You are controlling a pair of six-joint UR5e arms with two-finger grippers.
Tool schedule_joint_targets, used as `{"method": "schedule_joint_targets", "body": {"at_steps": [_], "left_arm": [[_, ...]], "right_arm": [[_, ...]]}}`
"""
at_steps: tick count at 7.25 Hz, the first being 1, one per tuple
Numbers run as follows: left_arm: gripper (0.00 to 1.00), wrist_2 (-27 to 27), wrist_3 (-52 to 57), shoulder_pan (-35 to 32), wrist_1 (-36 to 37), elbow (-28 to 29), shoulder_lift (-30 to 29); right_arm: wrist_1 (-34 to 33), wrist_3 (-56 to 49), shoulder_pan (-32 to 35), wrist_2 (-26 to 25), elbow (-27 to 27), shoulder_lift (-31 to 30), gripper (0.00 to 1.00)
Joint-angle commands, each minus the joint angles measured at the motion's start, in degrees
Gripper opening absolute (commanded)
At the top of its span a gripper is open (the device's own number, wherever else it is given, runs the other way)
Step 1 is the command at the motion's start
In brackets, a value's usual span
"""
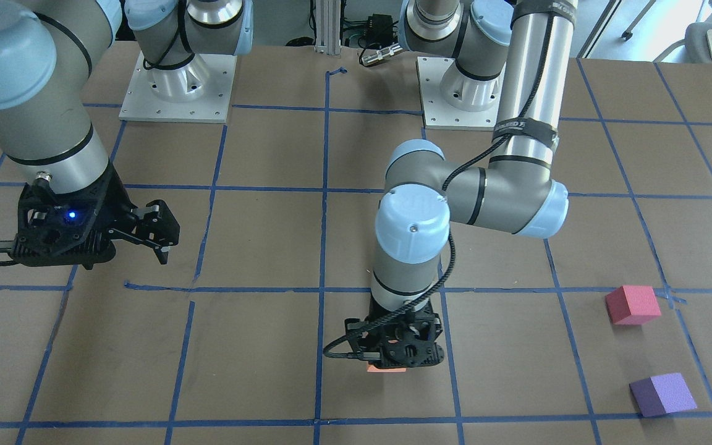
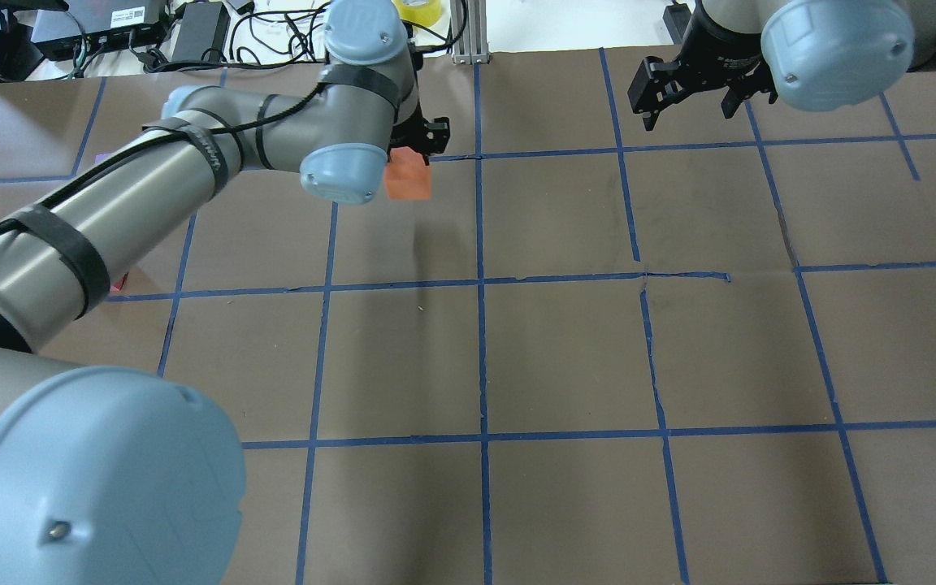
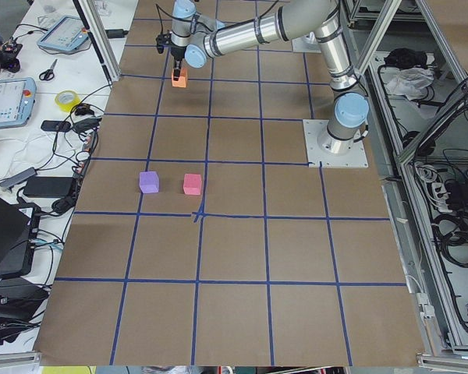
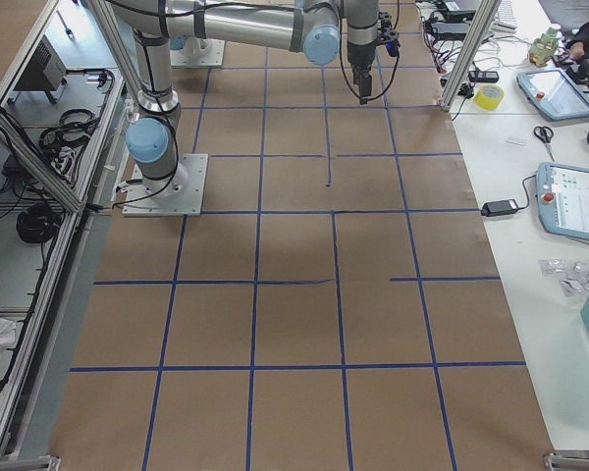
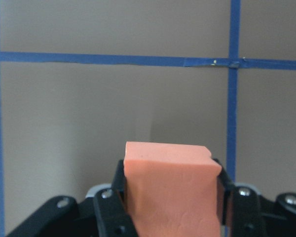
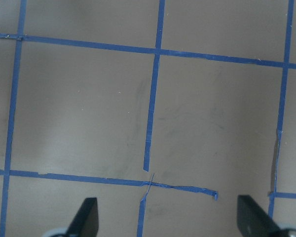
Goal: Arrange blocks in a line
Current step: 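Carry the orange cube with the left gripper toward the purple cube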
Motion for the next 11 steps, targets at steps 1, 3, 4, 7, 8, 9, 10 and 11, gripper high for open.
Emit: {"method": "schedule_joint_targets", "body": {"at_steps": [1,3,4,7,8,9,10,11], "left_arm": [[0.00,-4.13,8.60,11.00,-4.48,-0.81,4.28],[0.00,-3.80,20.90,19.45,-7.30,-0.20,5.44],[0.00,-5.98,27.23,24.19,-6.70,-0.20,4.92],[0.00,-7.23,42.55,33.54,-6.35,2.43,2.10],[0.00,-7.23,43.97,35.03,-6.35,2.35,0.53],[0.00,-7.15,45.47,35.83,-6.35,2.70,-0.44],[0.00,-8.36,47.57,36.97,-6.17,2.96,-1.58],[0.00,-8.72,48.20,38.02,-3.47,2.18,-2.64]], "right_arm": [[0.86,-0.25,-0.20,-0.13,0.23,-0.30,1.00],[0.08,-0.07,-0.20,-0.22,1.28,1.10,1.00],[-0.19,0.80,-0.20,0.04,1.29,0.58,1.00],[1.03,0.90,0.06,0.04,1.37,-2.41,1.00],[5.74,0.90,0.06,0.04,1.46,-4.76,1.00],[9.00,0.90,0.06,0.21,1.29,-7.05,1.00],[12.78,1.07,0.06,0.74,1.46,-9.42,1.00],[16.82,1.07,0.06,-0.04,1.55,-9.97,1.00]]}}
